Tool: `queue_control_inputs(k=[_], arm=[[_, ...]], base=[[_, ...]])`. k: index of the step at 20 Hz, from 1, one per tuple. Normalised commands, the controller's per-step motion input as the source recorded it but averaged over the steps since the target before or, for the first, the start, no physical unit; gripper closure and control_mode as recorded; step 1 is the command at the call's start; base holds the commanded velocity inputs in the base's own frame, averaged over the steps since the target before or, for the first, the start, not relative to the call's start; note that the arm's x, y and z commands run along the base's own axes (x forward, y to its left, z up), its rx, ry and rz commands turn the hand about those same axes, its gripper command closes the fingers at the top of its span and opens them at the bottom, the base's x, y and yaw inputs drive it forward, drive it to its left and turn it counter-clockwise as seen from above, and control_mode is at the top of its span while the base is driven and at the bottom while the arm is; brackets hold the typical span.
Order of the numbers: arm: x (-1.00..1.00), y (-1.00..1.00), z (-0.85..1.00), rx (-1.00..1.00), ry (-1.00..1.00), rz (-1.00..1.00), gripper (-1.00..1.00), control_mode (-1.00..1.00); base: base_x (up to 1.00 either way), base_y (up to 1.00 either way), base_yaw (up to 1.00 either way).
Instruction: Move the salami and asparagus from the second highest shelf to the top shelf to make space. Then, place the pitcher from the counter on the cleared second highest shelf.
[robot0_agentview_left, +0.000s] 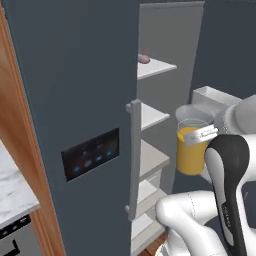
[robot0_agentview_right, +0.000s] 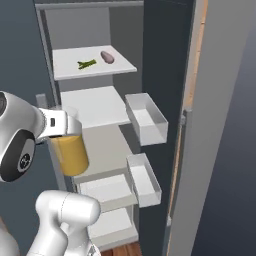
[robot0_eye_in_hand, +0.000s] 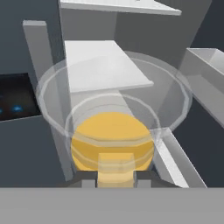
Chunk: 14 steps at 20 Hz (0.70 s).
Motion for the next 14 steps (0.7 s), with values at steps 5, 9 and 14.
queue_control_inputs(k=[5, 9, 14], arm=[[0.00, 0.00, 0.00, 0.00, 0.00, 0.00, 1.00, 1.00], [0.00, 0.00, 0.00, 0.00, 0.00, 0.00, 1.00, 1.00], [0.00, 0.00, 0.00, 0.00, 0.00, 0.00, 1.00, 1.00]], base=[[0.55, -0.06, 0.15], [0.54, -0.08, 0.16], [0.54, -0.14, 0.17]])
